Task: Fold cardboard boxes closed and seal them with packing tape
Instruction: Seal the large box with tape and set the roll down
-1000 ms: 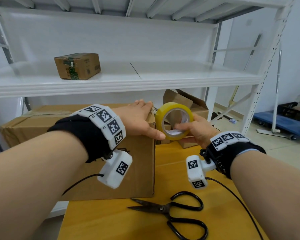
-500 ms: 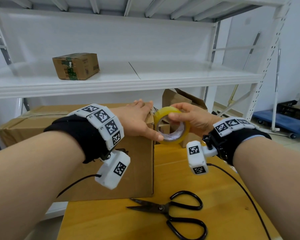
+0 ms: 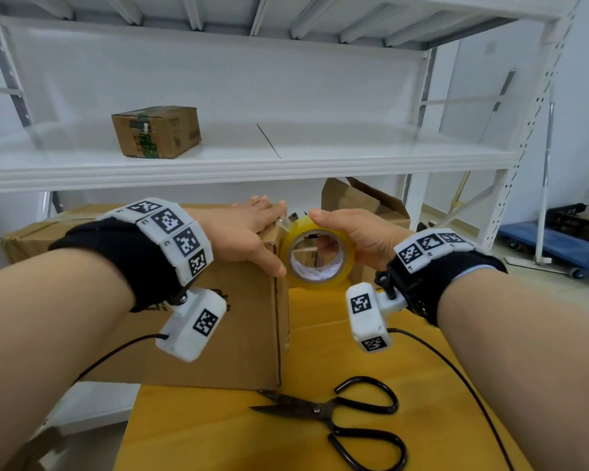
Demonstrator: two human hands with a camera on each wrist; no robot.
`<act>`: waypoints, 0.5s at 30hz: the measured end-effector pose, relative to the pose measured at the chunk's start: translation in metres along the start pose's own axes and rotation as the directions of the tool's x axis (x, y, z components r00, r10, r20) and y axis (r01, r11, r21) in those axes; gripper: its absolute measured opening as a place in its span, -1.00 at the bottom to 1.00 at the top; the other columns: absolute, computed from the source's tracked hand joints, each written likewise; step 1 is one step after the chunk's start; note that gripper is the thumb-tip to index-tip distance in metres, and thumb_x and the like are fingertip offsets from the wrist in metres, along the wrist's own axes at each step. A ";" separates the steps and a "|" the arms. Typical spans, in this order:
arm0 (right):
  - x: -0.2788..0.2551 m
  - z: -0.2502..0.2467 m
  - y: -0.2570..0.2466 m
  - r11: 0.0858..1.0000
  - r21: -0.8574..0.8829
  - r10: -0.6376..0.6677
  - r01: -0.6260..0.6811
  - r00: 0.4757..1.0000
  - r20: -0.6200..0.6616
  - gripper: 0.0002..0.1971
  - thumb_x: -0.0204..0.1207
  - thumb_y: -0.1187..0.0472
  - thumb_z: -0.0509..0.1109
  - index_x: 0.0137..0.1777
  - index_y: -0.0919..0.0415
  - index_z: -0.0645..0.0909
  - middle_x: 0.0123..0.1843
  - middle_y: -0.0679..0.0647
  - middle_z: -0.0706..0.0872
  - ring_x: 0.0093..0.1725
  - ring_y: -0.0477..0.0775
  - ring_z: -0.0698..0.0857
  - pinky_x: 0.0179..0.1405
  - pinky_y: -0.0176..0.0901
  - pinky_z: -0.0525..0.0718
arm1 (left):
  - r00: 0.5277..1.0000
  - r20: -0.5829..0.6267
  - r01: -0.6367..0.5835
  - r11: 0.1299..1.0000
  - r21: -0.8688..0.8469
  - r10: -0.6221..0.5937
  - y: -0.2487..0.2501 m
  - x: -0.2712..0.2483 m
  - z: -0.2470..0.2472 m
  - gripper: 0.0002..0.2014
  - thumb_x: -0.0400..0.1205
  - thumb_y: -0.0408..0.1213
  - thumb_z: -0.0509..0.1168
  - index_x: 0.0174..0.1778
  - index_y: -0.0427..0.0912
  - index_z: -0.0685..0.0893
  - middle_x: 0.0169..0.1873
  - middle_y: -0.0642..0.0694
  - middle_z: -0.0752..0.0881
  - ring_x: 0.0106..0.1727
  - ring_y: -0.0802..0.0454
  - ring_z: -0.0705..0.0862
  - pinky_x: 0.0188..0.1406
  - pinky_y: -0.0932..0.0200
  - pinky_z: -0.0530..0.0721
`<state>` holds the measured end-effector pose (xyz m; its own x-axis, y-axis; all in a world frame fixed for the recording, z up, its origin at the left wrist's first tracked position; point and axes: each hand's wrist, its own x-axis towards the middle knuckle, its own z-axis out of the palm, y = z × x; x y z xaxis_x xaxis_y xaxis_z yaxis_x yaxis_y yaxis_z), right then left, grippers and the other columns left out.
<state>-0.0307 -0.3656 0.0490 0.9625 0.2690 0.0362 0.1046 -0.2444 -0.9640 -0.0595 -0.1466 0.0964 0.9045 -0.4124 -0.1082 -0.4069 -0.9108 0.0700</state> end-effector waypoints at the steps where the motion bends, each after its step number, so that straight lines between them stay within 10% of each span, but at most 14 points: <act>1: 0.000 0.004 -0.002 1.000 -0.012 0.016 -0.016 1.000 0.002 -0.27 0.33 -0.32 0.58 0.24 0.31 0.76 0.14 0.27 0.81 -0.02 0.10 0.74 0.05 -0.02 0.74 | 1.000 0.003 0.000 1.000 -0.015 0.000 -0.004 -0.003 -0.001 0.12 0.49 0.22 0.42 0.73 0.05 -0.26 0.73 -0.02 -0.24 0.72 0.05 -0.28 0.70 0.00 -0.21; 5: -0.002 0.015 -0.008 0.995 -0.027 0.092 -0.091 0.995 0.043 -0.38 0.39 -0.34 0.52 0.07 0.27 0.79 -0.01 0.25 0.82 -0.06 0.15 0.78 0.15 0.20 0.78 | 1.000 0.026 -0.007 0.999 -0.052 0.009 -0.016 -0.014 -0.004 0.10 0.50 0.10 0.47 0.71 0.15 -0.24 0.72 0.08 -0.24 0.70 0.12 -0.31 0.67 0.02 -0.26; 11: -0.013 0.026 -0.021 0.977 0.023 0.201 -0.210 0.958 0.205 -0.58 0.67 -0.16 0.33 0.15 0.23 0.68 -0.12 0.19 0.78 -0.24 0.09 0.78 -0.33 -0.16 0.76 | 0.993 0.116 0.008 0.999 -0.039 -0.003 -0.032 -0.024 -0.011 0.20 0.24 0.19 0.47 0.66 0.36 -0.24 0.71 0.17 -0.23 0.69 0.09 -0.38 0.63 -0.14 -0.38; 15: -0.014 0.041 -0.031 0.985 0.069 0.136 -0.161 0.952 0.275 -0.64 0.71 0.01 0.32 0.29 0.30 0.62 -0.04 0.25 0.76 -0.17 0.13 0.77 -0.05 0.00 0.81 | 0.989 0.145 0.030 1.000 -0.003 -0.030 -0.036 -0.029 -0.014 0.19 0.20 0.16 0.43 0.63 0.44 -0.25 0.72 0.12 -0.25 0.69 0.00 -0.40 0.61 -0.26 -0.41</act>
<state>-0.0575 -0.3240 0.0677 0.8616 0.4786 -0.1690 -0.0690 -0.2194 -0.9732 -0.0689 -0.1015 0.1109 0.8882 -0.3837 -0.2526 -0.3788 -0.9228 0.0700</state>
